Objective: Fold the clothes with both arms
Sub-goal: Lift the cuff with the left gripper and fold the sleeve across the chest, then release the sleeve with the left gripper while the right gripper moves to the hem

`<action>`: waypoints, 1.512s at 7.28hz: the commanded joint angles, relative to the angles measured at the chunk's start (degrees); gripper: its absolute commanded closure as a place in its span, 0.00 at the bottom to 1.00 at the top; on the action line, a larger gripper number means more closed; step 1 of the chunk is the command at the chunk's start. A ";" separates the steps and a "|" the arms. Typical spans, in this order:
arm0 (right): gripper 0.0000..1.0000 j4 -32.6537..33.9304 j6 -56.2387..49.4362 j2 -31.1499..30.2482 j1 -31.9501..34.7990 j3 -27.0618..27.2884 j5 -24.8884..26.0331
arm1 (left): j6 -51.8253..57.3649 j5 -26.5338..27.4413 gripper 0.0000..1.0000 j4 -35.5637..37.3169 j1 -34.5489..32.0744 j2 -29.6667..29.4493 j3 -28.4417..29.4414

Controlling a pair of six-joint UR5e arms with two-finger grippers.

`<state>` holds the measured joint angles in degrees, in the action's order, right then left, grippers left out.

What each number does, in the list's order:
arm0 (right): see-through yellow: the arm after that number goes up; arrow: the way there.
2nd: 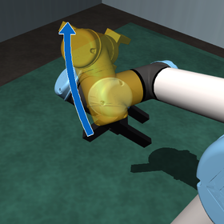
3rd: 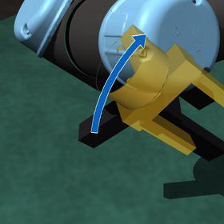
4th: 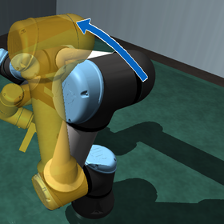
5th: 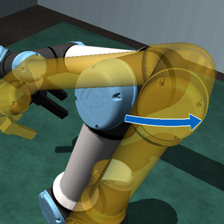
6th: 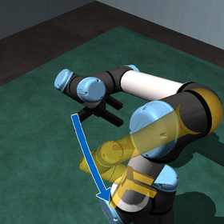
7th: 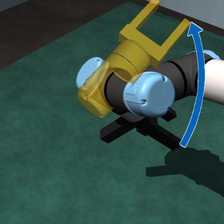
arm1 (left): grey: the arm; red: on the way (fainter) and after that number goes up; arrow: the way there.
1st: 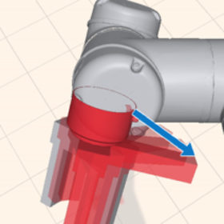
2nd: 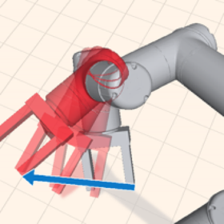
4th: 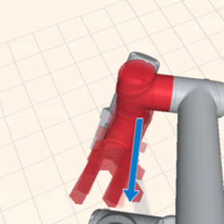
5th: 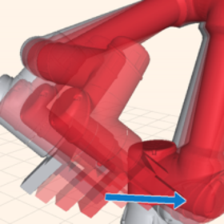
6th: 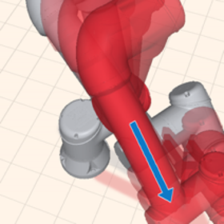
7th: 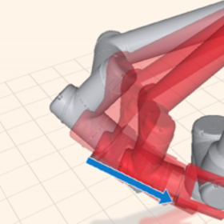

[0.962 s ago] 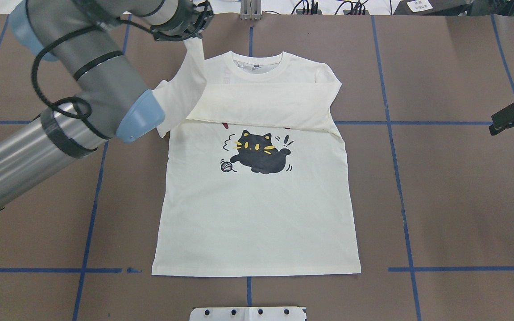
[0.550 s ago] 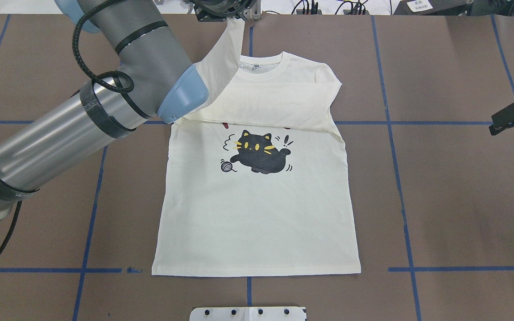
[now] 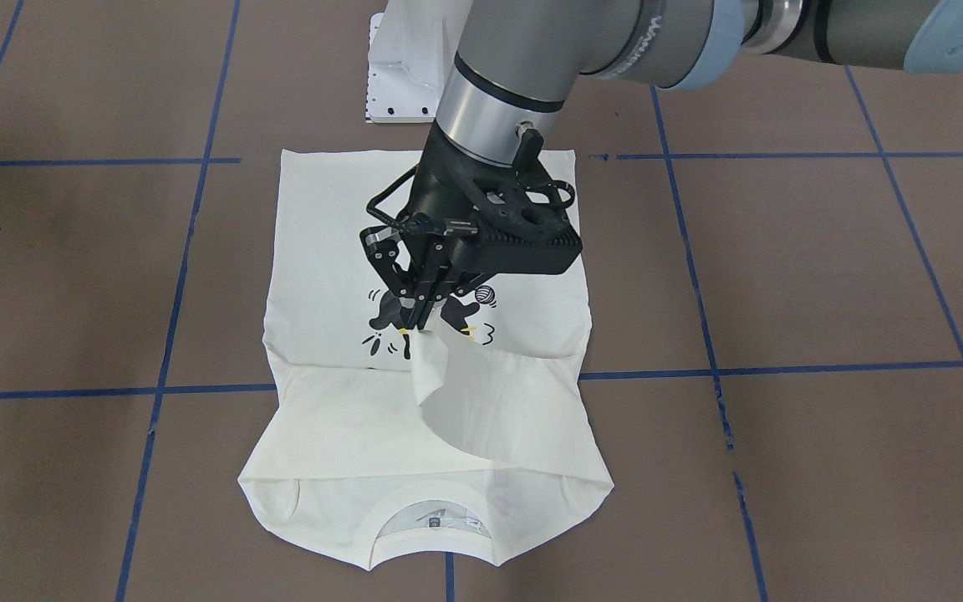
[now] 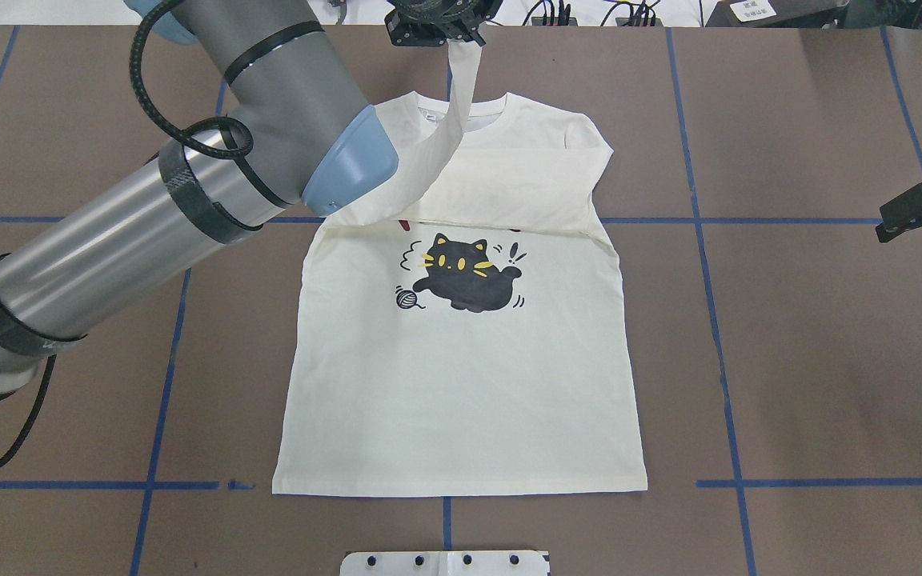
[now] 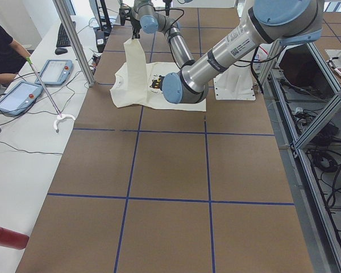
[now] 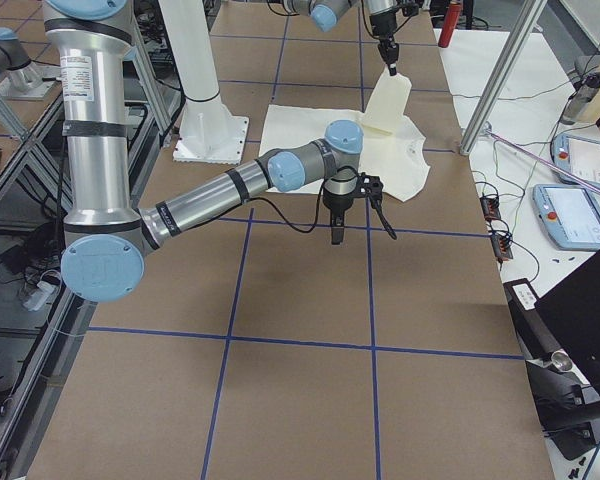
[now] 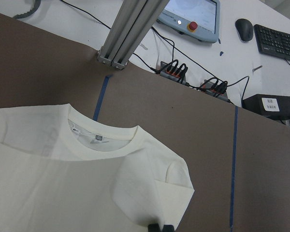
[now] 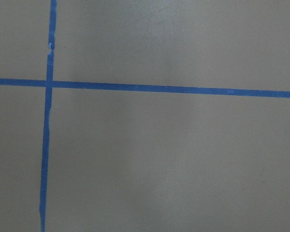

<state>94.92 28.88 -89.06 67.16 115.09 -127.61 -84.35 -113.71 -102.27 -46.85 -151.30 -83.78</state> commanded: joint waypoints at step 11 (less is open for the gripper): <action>0.00 -6.80 12.44 2.75 -3.93 0.48 -0.72 | -4.44 16.11 0.00 -21.25 15.92 -6.86 25.39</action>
<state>92.87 34.76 -86.15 65.86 115.10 -128.35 -91.29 -93.77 -126.46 -30.02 -162.12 -52.93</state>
